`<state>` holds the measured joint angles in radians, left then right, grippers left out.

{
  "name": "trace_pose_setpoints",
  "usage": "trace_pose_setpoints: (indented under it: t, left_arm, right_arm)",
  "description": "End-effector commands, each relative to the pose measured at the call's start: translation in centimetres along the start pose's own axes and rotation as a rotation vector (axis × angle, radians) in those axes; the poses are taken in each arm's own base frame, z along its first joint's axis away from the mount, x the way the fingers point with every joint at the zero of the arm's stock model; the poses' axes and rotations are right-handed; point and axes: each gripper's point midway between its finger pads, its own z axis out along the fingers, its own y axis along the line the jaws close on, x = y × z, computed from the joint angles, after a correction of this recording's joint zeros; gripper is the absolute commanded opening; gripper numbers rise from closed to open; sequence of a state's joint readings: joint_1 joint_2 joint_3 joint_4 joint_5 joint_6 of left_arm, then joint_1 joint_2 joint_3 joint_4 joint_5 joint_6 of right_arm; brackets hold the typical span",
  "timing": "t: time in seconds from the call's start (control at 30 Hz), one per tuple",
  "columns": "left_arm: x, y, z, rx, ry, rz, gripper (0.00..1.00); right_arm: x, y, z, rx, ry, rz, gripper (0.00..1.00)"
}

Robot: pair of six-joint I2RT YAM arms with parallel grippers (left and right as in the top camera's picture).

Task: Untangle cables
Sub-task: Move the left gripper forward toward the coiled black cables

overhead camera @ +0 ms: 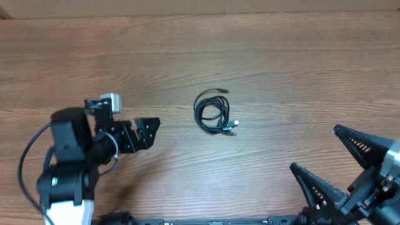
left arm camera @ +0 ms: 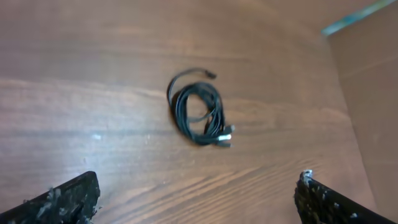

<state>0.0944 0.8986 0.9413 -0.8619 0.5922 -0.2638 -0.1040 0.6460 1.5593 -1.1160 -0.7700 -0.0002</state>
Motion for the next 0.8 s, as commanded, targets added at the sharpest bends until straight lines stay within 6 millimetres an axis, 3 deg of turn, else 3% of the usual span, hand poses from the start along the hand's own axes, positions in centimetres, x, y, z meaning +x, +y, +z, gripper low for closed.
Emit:
trace_pose_setpoints:
  t: [0.0,0.2,0.33,0.53,0.77]
  left_arm:
    - [0.9,0.3,2.1,0.026,0.088,-0.039,1.00]
    - [2.6,-0.1,7.5,0.022,0.240,0.021,1.00]
    - [3.8,1.8,11.1,-0.177,0.275,0.117,1.00]
    - [4.2,3.3,13.9,-0.357,0.251,0.167,1.00]
    - [2.2,2.8,15.5,-0.363,0.141,0.115,1.00]
  right_arm:
    - [-0.2,-0.1,0.0,0.008,-0.003,-0.001,1.00]
    - [0.2,-0.2,0.0,0.009,0.010,0.016,1.00]
    - [0.8,-0.2,0.0,0.011,0.033,0.038,1.00]
    - [1.1,-0.2,0.0,0.011,0.041,0.047,1.00]
    - [1.1,-0.2,0.0,0.011,0.044,0.049,1.00]
